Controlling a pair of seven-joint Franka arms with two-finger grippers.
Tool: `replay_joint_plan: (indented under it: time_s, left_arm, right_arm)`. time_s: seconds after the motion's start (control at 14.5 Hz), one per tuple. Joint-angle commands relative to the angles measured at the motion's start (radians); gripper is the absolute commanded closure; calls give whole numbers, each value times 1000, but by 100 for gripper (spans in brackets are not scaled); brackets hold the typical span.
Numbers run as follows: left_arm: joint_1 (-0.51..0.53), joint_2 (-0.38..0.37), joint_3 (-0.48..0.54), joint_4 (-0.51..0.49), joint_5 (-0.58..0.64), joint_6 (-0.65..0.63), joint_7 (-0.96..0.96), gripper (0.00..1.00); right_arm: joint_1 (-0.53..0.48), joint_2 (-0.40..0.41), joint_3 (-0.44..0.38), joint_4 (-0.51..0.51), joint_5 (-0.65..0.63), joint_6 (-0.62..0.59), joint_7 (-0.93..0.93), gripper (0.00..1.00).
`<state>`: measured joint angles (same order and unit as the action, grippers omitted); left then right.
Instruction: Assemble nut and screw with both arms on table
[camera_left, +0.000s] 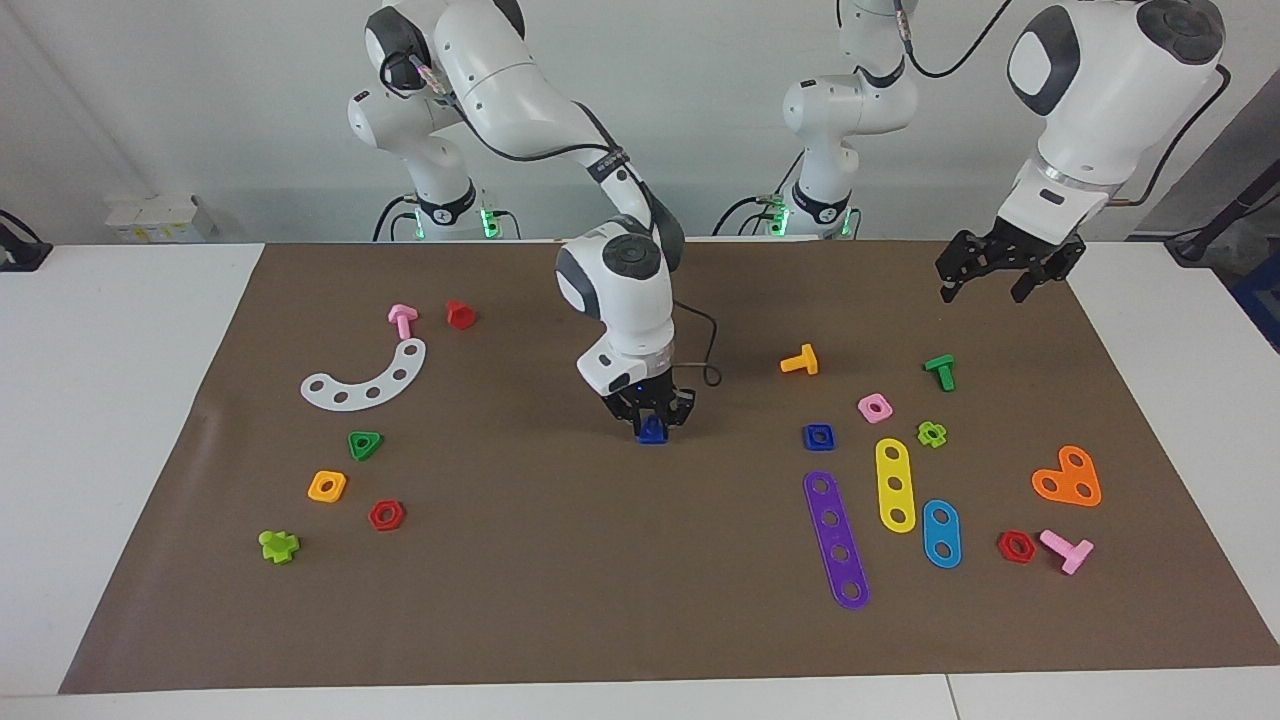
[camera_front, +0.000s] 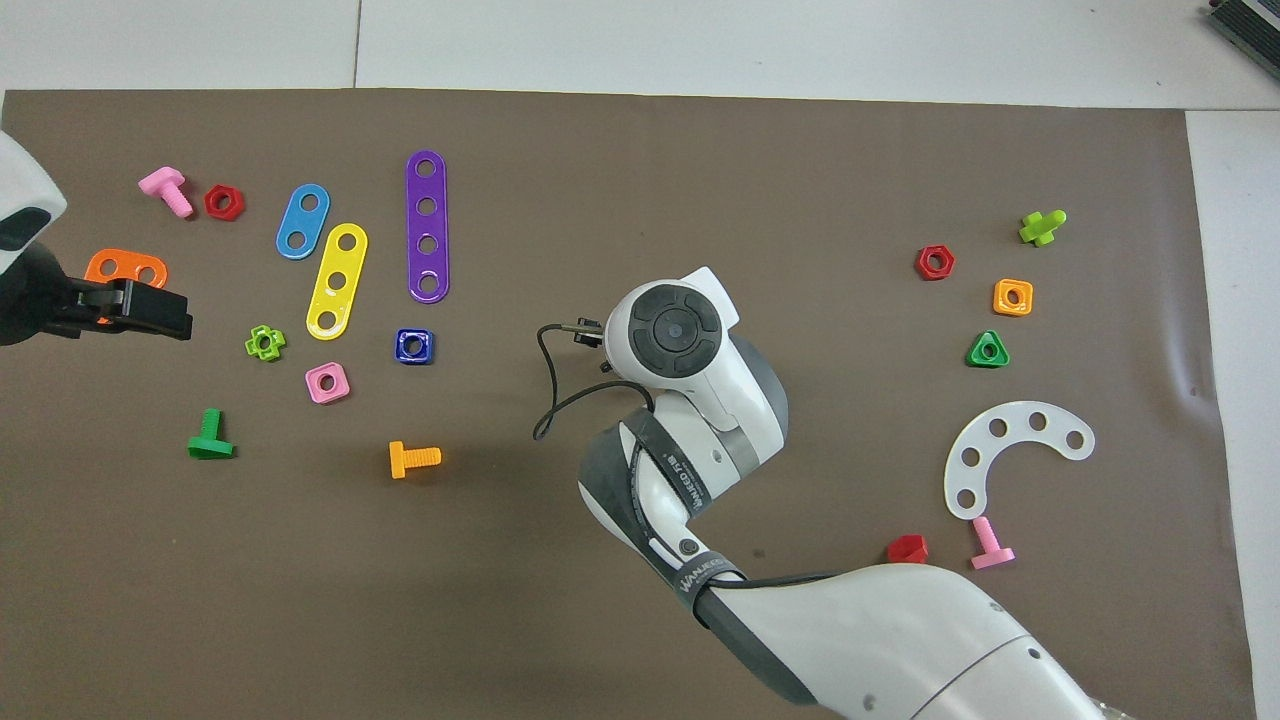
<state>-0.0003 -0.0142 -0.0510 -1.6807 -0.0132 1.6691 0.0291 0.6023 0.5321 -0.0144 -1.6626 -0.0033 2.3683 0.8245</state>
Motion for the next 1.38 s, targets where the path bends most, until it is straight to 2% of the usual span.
replay_joint_plan:
  time_s: [0.0, 0.21, 0.48, 0.76, 1.03, 1.31]
  left_arm:
    - [9, 0, -3, 12, -10, -20, 0, 0]
    - [9, 0, -3, 12, -10, -20, 0, 0]
    - [8, 0, -3, 12, -10, -22, 0, 0]
    - [9, 0, -3, 12, -10, -22, -1, 0]
    - [3, -1, -6, 10, -10, -25, -5, 0]
    - [-1, -16, -6, -27, -10, 7, -12, 0]
  right_arm:
    - [-18, -78, -10, -17, -17, -26, 22, 0]
    - [-117, -206, -15, -19, -18, -124, -7, 0]
    - [-321, -337, -12, -17, -15, -265, -238, 0]
    - [-476, -458, -12, -14, -3, -450, -442, 0]
    - [-550, -559, -15, 3, -1, -656, -554, 0]
    - [-598, -575, -16, 64, -1, -784, -619, 0]
